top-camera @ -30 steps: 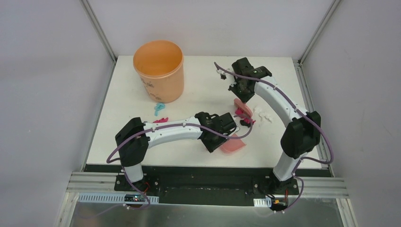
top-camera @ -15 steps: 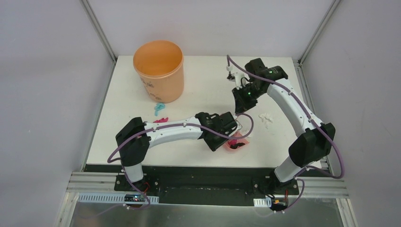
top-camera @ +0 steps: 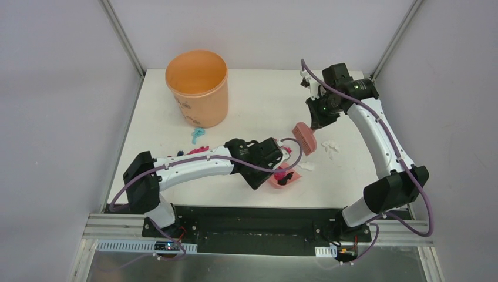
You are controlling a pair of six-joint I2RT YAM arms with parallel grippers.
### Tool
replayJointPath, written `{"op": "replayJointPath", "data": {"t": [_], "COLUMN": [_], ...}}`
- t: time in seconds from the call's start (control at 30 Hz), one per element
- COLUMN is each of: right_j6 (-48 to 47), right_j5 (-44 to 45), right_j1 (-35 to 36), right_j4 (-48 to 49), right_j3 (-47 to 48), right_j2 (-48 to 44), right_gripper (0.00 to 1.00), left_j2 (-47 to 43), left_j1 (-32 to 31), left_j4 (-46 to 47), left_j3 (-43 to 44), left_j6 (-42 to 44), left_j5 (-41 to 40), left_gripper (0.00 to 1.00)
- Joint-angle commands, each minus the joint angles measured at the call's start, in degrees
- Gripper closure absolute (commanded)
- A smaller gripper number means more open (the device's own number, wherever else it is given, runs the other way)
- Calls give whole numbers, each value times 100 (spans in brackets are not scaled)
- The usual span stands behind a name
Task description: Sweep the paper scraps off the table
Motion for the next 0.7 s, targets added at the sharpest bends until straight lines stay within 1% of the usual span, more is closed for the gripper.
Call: {"op": "replayJointPath", "data": {"t": [0.0, 0.13, 0.3, 0.37, 0.47, 0.67], "right_j6": [-83, -3, 24, 27, -33, 71], "right_j5": [736, 797, 869, 989, 1467, 1454], "right_j1": [2, 15, 132, 233, 424, 726], "right_j4": [346, 559, 840, 1000, 1247, 1312], "right_j3": [170, 106, 110, 124, 117, 196], "right_j2": [-185, -105, 124, 263, 552, 1087], "right_gripper": [100, 100, 100, 100, 100, 100], "left_j2": [-309, -595, -1018, -1152, -1257, -1205], "left_j1": [7, -54, -144, -172, -219, -222], "left_j4": [-755, -1019, -1402, -1547, -1833, -1899], "left_j3": [60, -101, -350, -461, -517, -784], "left_j6": [-348, -672, -1267, -1599, -1942, -2110], "left_j5": [279, 268, -60, -249, -497, -503], "left_gripper": [100, 100, 100, 100, 100, 100]}}
